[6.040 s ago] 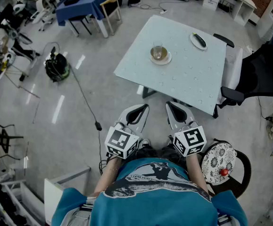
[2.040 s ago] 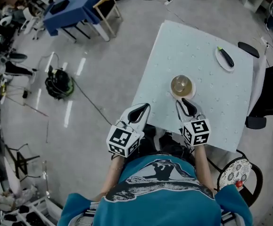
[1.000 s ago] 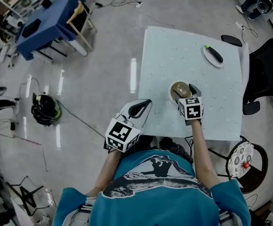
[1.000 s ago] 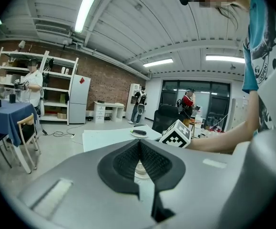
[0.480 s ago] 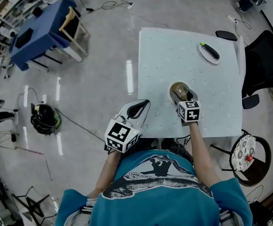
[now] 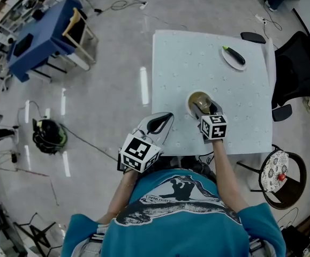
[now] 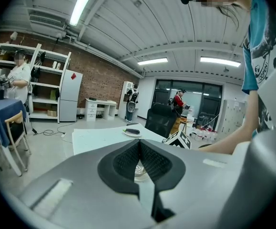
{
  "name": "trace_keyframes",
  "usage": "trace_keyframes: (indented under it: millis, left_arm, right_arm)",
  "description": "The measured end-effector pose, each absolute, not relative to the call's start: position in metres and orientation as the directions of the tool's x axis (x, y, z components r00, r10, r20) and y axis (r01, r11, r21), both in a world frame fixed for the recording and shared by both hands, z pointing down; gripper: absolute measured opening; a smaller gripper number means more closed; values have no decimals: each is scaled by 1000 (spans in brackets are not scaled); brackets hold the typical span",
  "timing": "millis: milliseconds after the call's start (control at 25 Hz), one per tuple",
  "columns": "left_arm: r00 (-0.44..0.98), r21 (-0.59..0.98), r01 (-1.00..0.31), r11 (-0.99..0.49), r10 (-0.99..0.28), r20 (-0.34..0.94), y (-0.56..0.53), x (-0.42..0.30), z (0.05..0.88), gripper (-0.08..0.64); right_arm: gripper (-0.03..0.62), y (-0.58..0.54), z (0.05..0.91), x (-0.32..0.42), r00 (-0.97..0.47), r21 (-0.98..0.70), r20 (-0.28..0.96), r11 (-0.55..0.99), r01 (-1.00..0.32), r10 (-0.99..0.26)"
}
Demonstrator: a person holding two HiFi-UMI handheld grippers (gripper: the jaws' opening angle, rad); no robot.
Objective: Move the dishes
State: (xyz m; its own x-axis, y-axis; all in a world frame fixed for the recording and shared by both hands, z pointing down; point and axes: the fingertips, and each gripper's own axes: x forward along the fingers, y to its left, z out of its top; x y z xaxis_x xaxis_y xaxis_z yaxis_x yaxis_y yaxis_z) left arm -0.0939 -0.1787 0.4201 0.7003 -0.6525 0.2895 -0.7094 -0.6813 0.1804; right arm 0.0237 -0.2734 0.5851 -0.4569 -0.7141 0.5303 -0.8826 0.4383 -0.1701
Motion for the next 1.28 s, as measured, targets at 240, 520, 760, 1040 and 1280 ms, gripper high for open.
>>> trace_keyframes:
  millis: [240,520,760,1040,1280]
  left_arm:
    - [699,178,-709,-683,-645,308,-178,-81,422,12]
    - [714,176,-691,-702,-621,323,-177,-51,426,12]
    - [727,177,-674,-717,-602,331,-177,-26,428,12]
    - [737,186,-661,-727,-583,341,-176,-4,428,12]
    - [733,185,-666,-723,-587,345,-177,1,429,12]
  right_arm:
    - [281,-269,543,50,-465,-176,441,434,-884,-768]
    - [281,-261,524,125,-378,-134,419,355,-925,-825]
    - [281,-242,544,208,-246,-89,478,232,-969,-843]
    - [281,-210,588,269,-143,-84,575,115,-990,-806]
    - [281,-199,608,283,-121,-147,555,46,-988,-823]
